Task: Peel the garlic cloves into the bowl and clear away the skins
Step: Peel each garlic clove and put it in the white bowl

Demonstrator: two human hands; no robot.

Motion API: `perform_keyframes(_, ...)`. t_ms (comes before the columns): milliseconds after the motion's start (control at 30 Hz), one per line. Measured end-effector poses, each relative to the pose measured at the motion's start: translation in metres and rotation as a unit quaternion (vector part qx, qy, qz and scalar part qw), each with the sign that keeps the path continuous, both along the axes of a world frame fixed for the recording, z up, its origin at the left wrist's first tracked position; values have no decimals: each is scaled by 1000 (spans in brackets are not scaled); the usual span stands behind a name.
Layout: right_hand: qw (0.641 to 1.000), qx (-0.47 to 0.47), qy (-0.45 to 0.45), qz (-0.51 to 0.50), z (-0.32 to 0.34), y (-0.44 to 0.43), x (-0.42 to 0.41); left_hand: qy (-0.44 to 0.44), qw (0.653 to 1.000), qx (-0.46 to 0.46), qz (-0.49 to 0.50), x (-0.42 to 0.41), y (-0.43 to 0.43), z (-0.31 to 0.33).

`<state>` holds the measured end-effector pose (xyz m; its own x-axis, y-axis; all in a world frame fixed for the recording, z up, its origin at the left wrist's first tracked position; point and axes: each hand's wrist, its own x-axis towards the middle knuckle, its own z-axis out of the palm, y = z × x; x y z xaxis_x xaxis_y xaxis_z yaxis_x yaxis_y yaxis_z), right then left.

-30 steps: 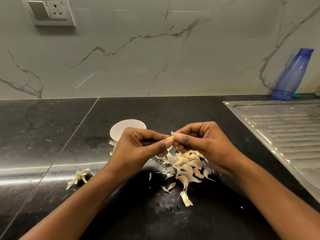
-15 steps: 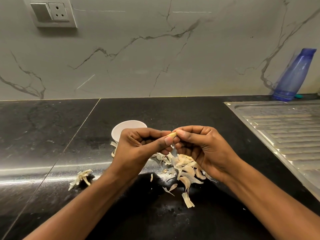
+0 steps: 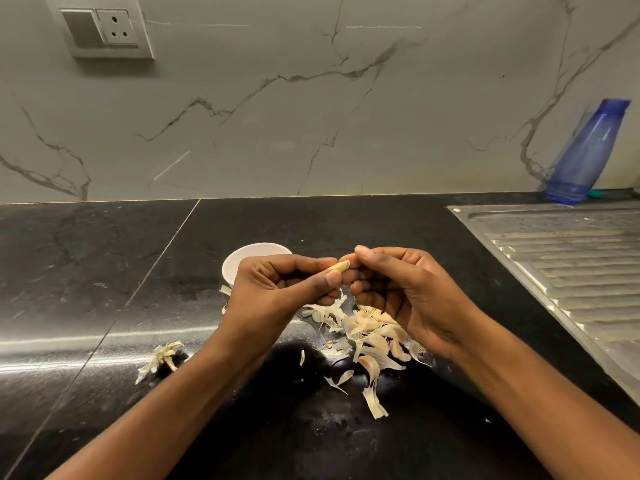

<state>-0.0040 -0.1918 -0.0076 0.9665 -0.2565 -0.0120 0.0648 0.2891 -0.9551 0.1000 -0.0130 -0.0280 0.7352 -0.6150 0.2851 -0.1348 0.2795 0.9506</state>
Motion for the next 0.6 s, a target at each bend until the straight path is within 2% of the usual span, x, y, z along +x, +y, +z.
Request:
perform_keyframes(100,999,-42,1,-7,-3,-2,2,-29,999,24,0,3,1,-1)
perform_keyframes(233,996,-82,4,-19,-7,-3,3,-179,979,80,49,10,4,-6)
perform_keyframes(300,993,-114,-4,-22,-7,-2,3,-206,974,83,49,11,4,-7)
perform_keyframes(400,991,-130,-13,-25,-9,-1,4,-191,978,73,33,8,2,-7)
perform_keyframes(500,989,-146,-12,-34,-9,-3,3,-125,990,63,24,6,1,-7)
perform_keyframes(600,984,-175,-16,-26,-9,-6,2,-119,990,74,35,7,2,-6)
